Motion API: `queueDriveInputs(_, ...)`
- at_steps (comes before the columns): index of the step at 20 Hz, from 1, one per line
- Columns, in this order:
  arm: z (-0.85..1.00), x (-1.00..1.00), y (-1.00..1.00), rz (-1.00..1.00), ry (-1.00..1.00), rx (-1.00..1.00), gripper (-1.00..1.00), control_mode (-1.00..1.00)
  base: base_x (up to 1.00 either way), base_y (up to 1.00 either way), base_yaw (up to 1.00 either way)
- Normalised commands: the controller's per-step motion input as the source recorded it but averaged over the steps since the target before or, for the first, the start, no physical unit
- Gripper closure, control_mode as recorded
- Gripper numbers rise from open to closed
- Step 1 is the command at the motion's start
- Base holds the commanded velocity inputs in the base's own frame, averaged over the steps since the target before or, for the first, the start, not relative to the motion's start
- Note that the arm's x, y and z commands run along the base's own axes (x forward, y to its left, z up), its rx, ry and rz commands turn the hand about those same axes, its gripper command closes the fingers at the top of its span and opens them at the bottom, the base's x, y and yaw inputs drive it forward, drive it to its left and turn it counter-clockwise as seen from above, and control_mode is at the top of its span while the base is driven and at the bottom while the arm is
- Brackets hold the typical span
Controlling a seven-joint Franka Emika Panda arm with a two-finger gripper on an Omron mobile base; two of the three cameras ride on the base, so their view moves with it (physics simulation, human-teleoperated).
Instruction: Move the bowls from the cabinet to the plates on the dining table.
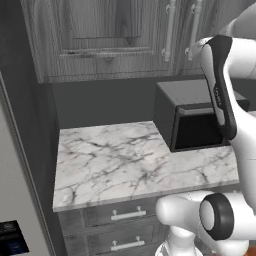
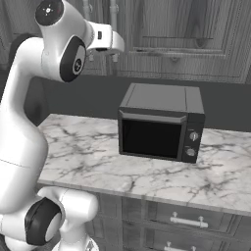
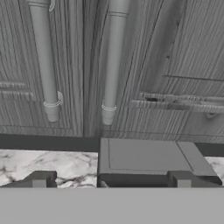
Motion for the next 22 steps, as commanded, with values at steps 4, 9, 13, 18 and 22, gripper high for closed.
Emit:
queueDriveInputs(4,0.1,0.26,0.0,0.0,-0.07,0.0,-1.0,-1.0,0.0,0.0,0.0)
queueDriveInputs(9,0.02,0.33,0.0,0.0,-0.07,0.0,-1.0,-1.0,0.0,0.0,0.0)
queueDriveInputs(13,0.0,0.43,0.0,0.0,-0.04,0.0,-1.0,-1.0,0.0,0.0,0.0)
queueDriveInputs(18,0.0,0.4,0.0,0.0,-0.01,0.0,-1.0,-1.0,0.0,0.0,0.0)
queueDriveInputs(22,0.0,0.37,0.0,0.0,0.0,0.0,-1.0,-1.0,0.0,0.0,0.0)
